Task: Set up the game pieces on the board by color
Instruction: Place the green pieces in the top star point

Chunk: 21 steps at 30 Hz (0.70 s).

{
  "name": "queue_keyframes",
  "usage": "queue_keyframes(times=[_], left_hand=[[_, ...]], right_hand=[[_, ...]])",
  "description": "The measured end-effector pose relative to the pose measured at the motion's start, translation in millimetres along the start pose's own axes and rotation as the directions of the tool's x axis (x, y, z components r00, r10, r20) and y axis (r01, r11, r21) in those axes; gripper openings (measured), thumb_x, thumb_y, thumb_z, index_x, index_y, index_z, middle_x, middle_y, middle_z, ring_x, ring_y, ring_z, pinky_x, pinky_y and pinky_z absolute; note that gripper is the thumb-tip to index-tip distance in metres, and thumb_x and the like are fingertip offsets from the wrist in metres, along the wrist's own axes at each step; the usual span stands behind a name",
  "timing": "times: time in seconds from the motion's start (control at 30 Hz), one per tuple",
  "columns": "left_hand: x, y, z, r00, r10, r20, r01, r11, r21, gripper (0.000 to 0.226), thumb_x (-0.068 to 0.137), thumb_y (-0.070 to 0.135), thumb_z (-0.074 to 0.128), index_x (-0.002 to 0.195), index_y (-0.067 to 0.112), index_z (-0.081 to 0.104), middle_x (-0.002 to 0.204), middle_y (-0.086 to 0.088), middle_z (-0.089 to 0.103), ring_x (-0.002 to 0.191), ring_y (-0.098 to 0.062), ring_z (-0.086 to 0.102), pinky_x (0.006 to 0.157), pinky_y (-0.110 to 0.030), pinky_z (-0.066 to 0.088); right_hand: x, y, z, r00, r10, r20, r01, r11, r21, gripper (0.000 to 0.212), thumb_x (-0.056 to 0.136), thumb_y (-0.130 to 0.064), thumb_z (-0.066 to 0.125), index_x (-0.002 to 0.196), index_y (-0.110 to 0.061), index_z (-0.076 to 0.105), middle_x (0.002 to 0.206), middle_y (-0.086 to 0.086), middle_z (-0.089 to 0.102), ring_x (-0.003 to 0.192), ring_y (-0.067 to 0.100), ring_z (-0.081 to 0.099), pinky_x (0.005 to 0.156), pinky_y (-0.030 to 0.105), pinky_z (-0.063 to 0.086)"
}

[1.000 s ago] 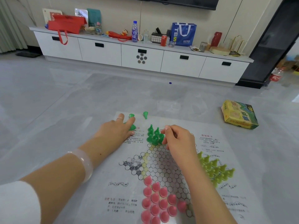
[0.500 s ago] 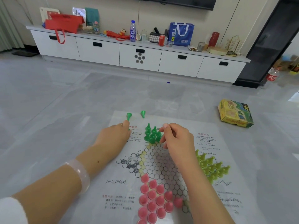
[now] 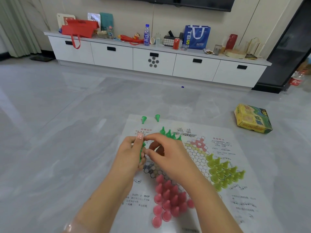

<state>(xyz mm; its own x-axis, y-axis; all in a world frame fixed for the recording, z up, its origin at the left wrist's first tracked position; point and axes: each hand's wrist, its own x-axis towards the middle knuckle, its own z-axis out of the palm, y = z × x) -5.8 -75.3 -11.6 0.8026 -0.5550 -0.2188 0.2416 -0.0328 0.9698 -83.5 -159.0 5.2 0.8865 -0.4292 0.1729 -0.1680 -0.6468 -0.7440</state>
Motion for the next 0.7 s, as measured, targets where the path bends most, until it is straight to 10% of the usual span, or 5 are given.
queue_keyframes(times=[0.43,0.7], left_hand=[[-10.9,10.2,0.5,0.995,-0.068,0.077,0.066,0.997,0.029,0.036,0.097,0.037,0.034,0.072,0.014,0.048,0.041,0.003,0.037,0.03,-0.008,0.026,0.032,-0.016,0.021],[-8.8,7.9,-1.3,0.95,-0.308,0.045,0.311,0.939,-0.147,0.028,0.097,0.027,0.036,0.076,0.011,0.045,0.048,-0.002,0.042,0.031,-0.009,0.03,0.031,-0.012,0.021]], right_hand=[[2.3,-3.2,-1.0,0.989,-0.043,-0.142,0.067,0.983,0.171,0.008,0.081,-0.014,0.067,0.086,-0.016,0.073,0.078,-0.004,0.071,0.073,0.01,0.065,0.072,0.028,0.053],[4.1,10.2,-29.4,0.838,0.347,-0.421,-0.137,0.881,0.454,0.012,0.086,-0.019,0.06,0.076,-0.025,0.064,0.071,-0.008,0.064,0.064,0.001,0.057,0.062,0.018,0.05]])
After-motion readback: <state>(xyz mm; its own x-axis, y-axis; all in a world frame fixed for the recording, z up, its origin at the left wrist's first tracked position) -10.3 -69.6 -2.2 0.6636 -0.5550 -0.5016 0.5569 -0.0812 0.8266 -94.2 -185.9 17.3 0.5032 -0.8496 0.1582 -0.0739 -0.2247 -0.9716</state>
